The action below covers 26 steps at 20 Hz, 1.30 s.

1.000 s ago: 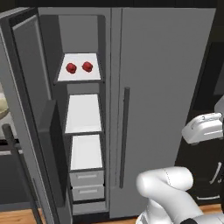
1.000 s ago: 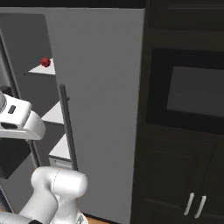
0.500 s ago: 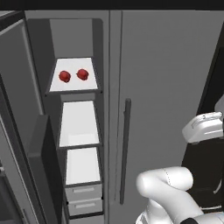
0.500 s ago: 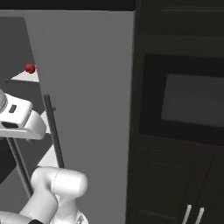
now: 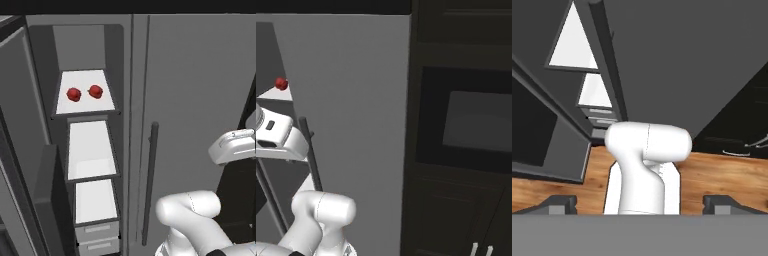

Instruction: Take the bell pepper, bell pepper, and orange from the freezer and place them in the bowl on the counter.

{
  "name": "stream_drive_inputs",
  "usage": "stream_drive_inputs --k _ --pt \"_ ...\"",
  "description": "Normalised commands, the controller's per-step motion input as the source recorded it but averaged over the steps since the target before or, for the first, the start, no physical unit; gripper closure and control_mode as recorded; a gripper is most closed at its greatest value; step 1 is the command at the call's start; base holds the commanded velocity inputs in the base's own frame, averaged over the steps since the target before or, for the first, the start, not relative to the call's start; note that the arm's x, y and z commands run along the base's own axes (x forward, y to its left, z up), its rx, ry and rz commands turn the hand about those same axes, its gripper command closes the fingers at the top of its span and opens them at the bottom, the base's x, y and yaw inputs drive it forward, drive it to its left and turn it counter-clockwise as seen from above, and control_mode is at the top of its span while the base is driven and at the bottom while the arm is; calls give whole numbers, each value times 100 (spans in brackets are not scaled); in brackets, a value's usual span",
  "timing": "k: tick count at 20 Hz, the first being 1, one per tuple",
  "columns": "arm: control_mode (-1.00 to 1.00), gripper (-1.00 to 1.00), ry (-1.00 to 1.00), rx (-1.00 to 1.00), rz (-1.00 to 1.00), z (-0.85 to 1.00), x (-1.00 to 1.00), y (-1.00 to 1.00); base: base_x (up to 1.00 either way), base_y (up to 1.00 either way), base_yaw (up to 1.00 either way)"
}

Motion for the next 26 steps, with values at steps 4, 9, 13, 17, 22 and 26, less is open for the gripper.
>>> stream_drive_inputs --k 4,9,13,17,22,26 --pt "100 -100 0 0 0 0 0 0 51 46 -8" --pt "100 -100 0 0 0 0 0 0 37 50 -9" --pt "100 -100 0 0 0 0 0 0 7 51 -9" --pt "100 -100 0 0 0 0 0 0 3 64 -6" --pt "100 -100 0 0 0 0 0 0 0 71 0" --pt "100 -100 0 0 0 0 0 0 0 51 0"
